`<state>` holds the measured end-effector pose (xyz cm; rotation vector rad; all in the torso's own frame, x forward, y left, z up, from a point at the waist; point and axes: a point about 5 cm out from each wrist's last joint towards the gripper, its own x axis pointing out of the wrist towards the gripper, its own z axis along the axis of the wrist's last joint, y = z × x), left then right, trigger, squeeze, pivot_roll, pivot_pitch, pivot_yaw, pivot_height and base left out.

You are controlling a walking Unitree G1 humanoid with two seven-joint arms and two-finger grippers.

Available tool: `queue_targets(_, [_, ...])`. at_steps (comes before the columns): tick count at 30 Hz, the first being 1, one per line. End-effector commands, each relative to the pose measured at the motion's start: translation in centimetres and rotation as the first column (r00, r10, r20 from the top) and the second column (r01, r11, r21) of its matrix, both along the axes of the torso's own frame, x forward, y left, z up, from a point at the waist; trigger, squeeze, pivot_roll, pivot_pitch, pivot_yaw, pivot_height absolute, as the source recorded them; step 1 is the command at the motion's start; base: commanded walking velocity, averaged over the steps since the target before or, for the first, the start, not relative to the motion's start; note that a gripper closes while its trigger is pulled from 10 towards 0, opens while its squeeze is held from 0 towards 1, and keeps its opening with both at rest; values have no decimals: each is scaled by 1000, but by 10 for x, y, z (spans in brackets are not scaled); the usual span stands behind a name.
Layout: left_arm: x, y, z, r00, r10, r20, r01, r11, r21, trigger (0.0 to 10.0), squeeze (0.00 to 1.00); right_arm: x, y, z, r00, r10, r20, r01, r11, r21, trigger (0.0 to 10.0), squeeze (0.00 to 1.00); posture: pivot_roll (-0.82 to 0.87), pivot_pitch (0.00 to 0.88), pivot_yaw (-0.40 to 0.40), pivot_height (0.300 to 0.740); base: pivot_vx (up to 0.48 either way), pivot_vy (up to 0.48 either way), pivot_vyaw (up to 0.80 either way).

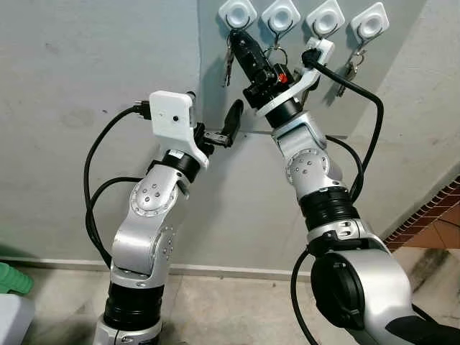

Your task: Hang keys on a hook

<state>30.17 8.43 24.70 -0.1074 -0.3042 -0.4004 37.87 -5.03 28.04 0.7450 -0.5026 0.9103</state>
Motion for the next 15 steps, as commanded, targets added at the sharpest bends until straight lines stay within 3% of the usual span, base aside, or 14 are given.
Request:
queue_targets(1, [-2,-2,4,1000,-3,9,3,1000,-3,10000,0,-2,-6,9,999,-1,37,-1,999,50,10000,0,37,98,-55,740,0,0,0])
queue_targets(15, [-3,-2,4,1000,-5,10,5,1000,-5,10000,0,-3,-5,9,999,10,45,-12,998,57,10000,0,36,98,-56,740,0,0,0])
